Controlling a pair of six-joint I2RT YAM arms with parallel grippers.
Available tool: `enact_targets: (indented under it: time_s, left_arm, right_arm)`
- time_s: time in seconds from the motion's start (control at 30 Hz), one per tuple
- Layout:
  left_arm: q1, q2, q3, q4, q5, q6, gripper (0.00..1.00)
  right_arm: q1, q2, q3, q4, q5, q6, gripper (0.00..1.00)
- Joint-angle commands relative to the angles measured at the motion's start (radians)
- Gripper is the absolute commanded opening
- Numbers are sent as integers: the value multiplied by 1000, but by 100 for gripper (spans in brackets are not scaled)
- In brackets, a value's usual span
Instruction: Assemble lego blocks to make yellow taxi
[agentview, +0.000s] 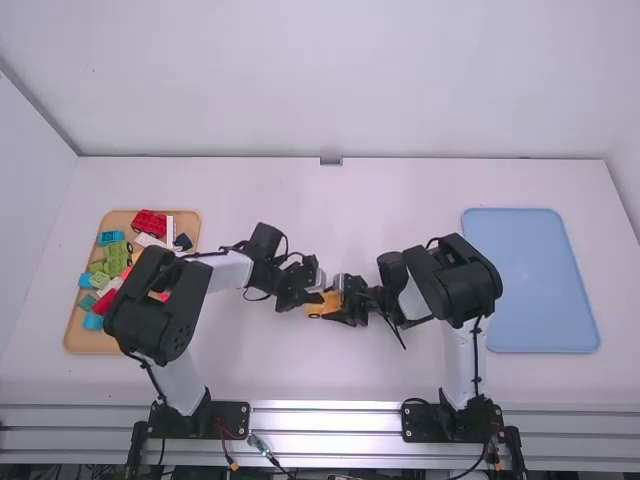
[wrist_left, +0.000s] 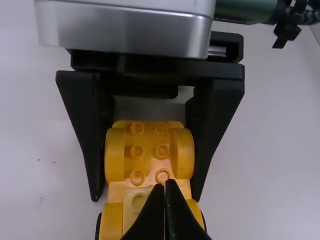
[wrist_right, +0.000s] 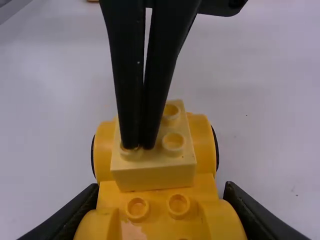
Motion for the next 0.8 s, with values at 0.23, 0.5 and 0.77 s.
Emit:
enact_targets:
  time_s: [0.23,0.5,0.77]
  left_arm:
    - [76,-153,-38,22,49,23,2]
    - [161,-359,-42,-20,-39,-143,43]
    - [305,-488,-42,32,-150,-546,99]
  right_arm:
    - [1,20,2,-14,22,24,49]
    - [1,20,2,-11,32,24,50]
    - [1,19,2,-11,34,25,56]
